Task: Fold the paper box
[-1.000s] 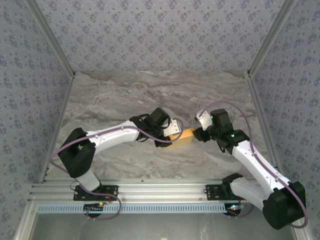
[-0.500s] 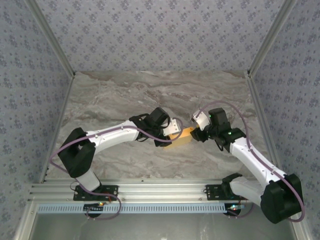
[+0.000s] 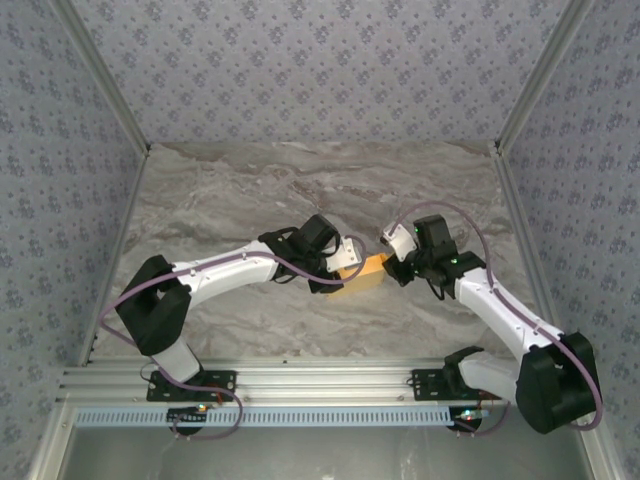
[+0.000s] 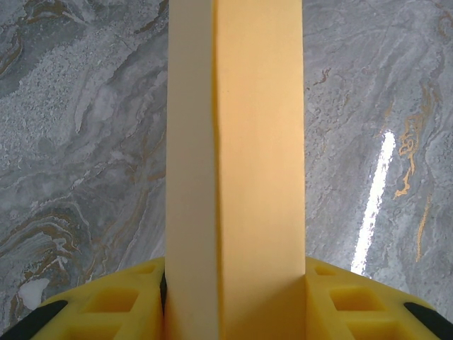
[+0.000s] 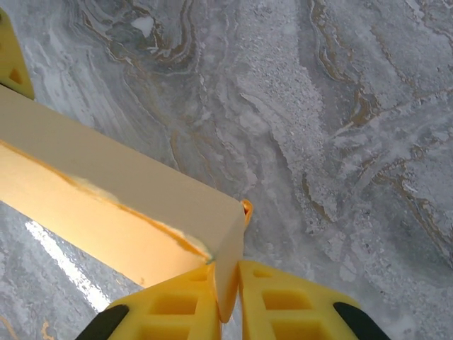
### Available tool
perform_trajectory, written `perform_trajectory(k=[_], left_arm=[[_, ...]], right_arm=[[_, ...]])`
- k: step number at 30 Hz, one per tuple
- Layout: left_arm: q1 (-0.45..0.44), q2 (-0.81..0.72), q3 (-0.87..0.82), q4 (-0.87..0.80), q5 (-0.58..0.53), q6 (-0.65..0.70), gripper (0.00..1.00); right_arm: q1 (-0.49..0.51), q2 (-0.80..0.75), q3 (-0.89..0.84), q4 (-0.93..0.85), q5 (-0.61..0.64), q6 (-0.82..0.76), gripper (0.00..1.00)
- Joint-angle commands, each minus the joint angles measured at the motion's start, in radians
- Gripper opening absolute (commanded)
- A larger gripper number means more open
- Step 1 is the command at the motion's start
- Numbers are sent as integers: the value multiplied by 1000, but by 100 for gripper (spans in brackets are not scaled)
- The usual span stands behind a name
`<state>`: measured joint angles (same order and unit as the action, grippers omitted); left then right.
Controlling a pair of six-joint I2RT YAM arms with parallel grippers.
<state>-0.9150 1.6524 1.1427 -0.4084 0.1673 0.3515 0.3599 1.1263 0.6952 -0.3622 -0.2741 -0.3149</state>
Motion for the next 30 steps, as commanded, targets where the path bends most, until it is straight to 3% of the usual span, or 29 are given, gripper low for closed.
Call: perform_trajectory(k=[1,14,30], left_arm=[[-6,26,8,-45,-15,12,35],[-5,37,12,-45,-21,-2,33],[-6,47,13,-42,-24,-5,33]], right_arm=[[1,-25,41,8,-38,31,14],[44,7,107,-124,-51,48,10],[86,21,95,-75,-52,146,4]])
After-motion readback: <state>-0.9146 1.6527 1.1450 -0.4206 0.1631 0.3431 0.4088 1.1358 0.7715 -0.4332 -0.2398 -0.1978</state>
